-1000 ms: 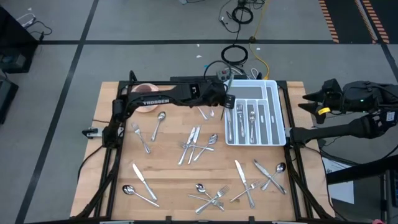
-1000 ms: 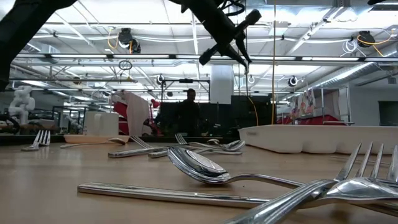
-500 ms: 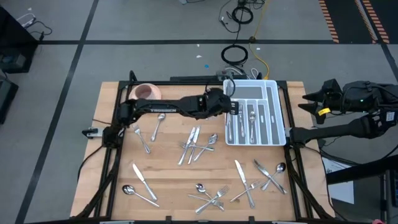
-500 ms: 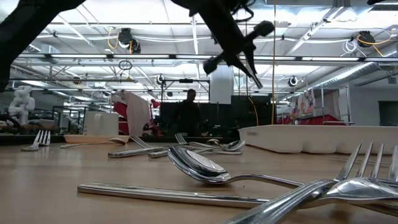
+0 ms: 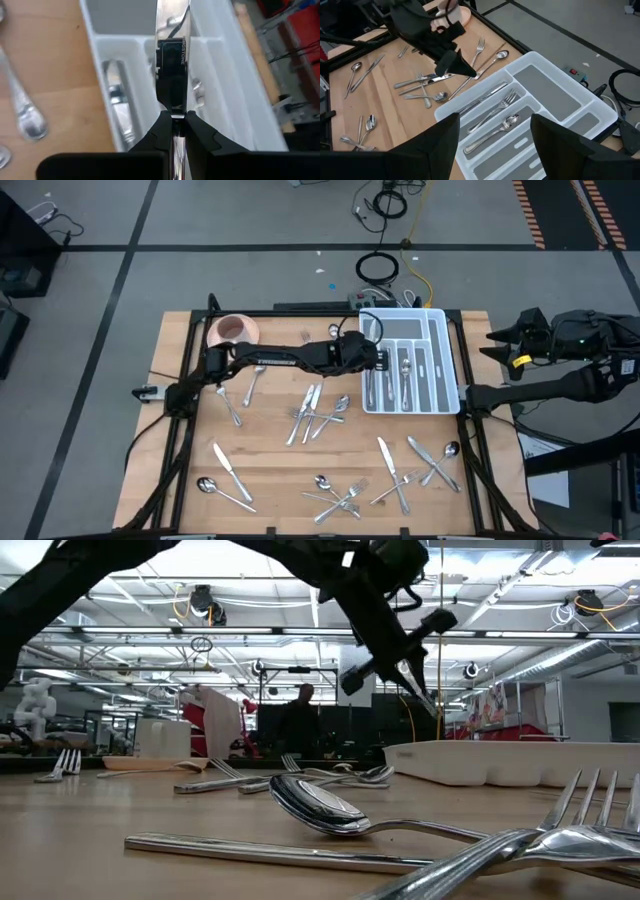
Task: Sort silverware
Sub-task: Put the silver knife into the white cutlery tray
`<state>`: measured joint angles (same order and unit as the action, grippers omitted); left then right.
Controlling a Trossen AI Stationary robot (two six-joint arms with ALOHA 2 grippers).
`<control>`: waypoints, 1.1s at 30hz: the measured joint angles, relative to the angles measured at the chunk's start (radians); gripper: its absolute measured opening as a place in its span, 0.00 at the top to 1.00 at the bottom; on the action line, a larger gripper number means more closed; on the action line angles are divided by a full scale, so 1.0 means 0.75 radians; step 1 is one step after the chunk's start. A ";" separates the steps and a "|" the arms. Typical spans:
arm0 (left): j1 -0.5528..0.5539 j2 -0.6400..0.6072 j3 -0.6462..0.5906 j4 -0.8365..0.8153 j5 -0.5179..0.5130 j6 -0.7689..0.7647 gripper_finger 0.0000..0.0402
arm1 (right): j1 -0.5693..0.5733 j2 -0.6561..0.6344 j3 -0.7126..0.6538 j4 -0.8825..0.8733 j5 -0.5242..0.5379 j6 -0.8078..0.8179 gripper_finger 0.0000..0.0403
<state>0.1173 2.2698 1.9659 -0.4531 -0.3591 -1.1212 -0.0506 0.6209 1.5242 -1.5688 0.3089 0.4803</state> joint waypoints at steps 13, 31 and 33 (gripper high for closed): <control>-0.003 0.127 0.000 0.081 0.097 -0.068 0.93 | 0.000 0.000 0.000 0.000 0.005 -0.069 0.41; -0.003 0.187 0.003 0.016 0.164 -0.115 0.93 | 0.000 0.000 0.000 0.000 0.004 -0.099 0.41; -0.004 0.195 0.005 0.009 0.165 -0.115 0.93 | 0.000 0.000 0.000 0.000 0.005 -0.099 0.41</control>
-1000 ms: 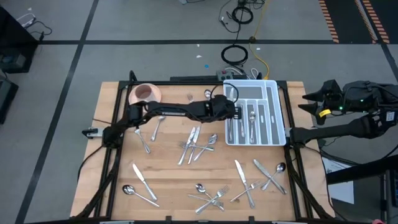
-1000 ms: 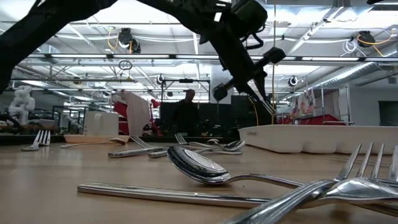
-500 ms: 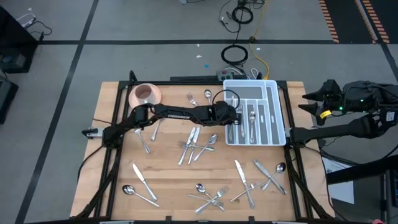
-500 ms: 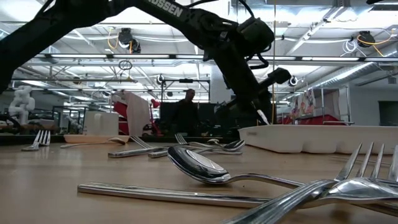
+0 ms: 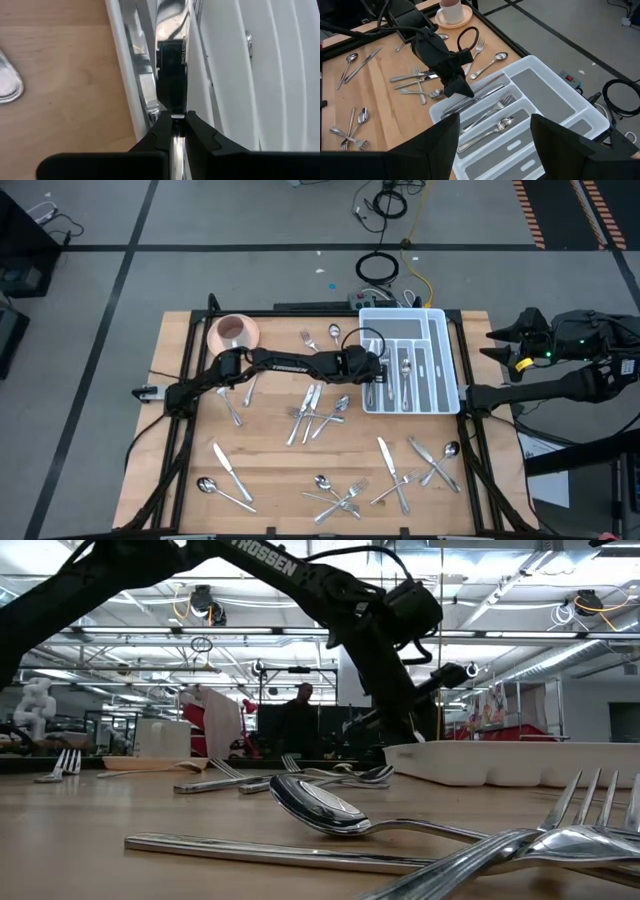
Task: Sort silverware
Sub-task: Put the silver knife into the white cutlery tray
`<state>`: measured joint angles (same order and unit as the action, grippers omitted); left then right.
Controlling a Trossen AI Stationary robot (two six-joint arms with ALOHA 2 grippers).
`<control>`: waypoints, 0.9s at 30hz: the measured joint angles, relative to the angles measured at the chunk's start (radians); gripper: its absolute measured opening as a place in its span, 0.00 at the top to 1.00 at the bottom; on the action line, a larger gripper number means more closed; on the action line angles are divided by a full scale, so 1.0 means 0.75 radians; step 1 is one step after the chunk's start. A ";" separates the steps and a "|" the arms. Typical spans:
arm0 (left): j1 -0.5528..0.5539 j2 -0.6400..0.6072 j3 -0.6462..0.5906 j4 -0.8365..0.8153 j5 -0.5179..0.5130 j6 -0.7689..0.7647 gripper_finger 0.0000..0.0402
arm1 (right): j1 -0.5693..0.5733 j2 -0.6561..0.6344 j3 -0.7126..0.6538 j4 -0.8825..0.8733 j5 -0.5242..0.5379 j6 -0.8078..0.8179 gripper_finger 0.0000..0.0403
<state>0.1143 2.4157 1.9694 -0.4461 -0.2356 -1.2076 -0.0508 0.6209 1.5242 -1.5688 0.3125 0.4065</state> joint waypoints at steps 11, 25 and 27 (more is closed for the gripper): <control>0.016 0.002 0.000 -0.003 0.093 0.046 0.85 | 0.000 0.000 0.000 0.000 0.000 0.004 0.41; 0.021 -0.014 -0.010 0.116 0.152 0.047 0.69 | 0.000 0.000 0.000 -0.001 0.000 -0.022 0.41; 0.020 -0.036 -0.014 0.167 0.155 0.079 0.69 | 0.000 0.000 0.000 0.000 0.000 -0.039 0.41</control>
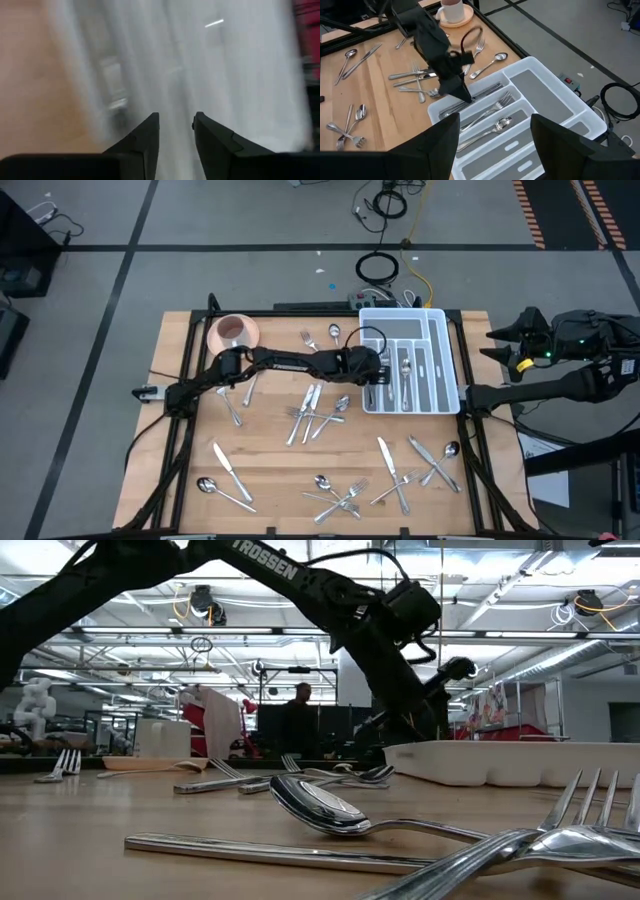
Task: Sort silverware
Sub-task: Put the silver knife into the white cutlery tray
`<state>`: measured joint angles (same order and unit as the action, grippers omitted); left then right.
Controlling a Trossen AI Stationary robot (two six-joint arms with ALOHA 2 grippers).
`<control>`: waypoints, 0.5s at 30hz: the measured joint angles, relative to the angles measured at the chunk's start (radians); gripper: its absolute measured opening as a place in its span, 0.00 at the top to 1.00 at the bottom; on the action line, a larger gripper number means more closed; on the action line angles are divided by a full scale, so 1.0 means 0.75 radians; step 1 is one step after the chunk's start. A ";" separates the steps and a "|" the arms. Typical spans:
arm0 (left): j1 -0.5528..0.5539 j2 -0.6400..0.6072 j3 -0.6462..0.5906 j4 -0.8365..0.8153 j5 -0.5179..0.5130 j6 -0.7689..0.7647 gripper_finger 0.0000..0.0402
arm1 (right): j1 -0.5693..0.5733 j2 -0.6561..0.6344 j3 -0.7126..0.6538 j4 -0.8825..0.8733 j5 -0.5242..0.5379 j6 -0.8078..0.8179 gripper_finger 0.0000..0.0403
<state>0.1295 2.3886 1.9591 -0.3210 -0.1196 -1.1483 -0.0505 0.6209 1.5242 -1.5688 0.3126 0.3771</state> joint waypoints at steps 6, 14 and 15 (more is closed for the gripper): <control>0.003 -0.223 0.010 0.135 -0.056 0.317 0.69 | 0.000 0.000 0.000 0.000 0.005 -0.006 0.41; 0.049 -0.543 0.012 -0.137 -0.203 1.267 0.69 | 0.000 0.000 0.000 0.001 0.006 0.002 0.41; 0.066 -0.566 0.012 -0.196 -0.207 1.370 0.69 | 0.000 0.000 0.000 0.004 0.007 0.006 0.41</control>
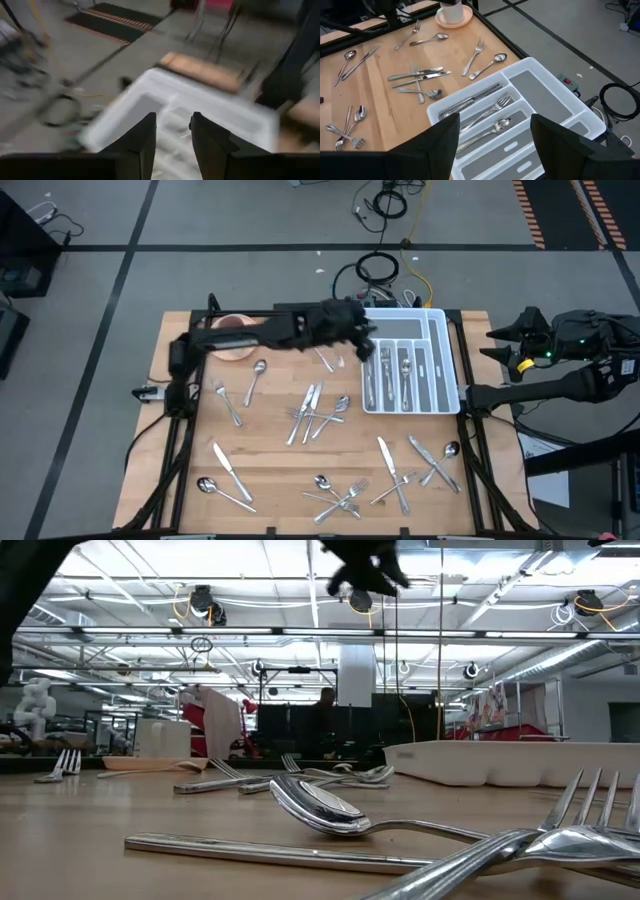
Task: Sort silverware
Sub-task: Put the silver knife into the white cutlery tray
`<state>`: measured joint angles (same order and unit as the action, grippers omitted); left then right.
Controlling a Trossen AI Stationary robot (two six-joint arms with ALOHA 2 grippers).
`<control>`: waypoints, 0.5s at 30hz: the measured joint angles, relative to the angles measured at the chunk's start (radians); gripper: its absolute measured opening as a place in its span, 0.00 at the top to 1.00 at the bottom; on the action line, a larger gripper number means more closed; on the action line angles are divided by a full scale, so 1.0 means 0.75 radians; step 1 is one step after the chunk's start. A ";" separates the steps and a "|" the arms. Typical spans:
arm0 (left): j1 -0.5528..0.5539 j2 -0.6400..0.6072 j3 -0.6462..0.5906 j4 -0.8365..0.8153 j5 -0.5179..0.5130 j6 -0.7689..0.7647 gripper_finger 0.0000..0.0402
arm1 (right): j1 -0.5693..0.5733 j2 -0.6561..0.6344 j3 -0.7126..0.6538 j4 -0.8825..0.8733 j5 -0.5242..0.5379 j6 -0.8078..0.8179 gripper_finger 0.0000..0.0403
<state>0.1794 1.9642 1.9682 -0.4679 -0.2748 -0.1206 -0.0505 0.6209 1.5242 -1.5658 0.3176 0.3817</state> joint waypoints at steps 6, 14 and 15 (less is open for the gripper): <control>0.165 -0.017 -0.004 -0.300 0.119 0.387 0.69 | 0.000 0.000 0.001 0.070 0.007 0.040 0.41; 0.395 0.066 -0.005 -0.496 0.399 0.584 0.69 | 0.000 0.001 0.001 0.090 0.073 0.160 0.41; 0.410 0.065 -0.004 -0.580 0.454 0.574 0.69 | 0.000 0.001 0.001 0.091 0.077 0.180 0.41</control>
<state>0.4871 2.0127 1.9652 -0.9031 0.0657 0.3097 -0.0507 0.6218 1.5246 -1.4979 0.3751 0.5167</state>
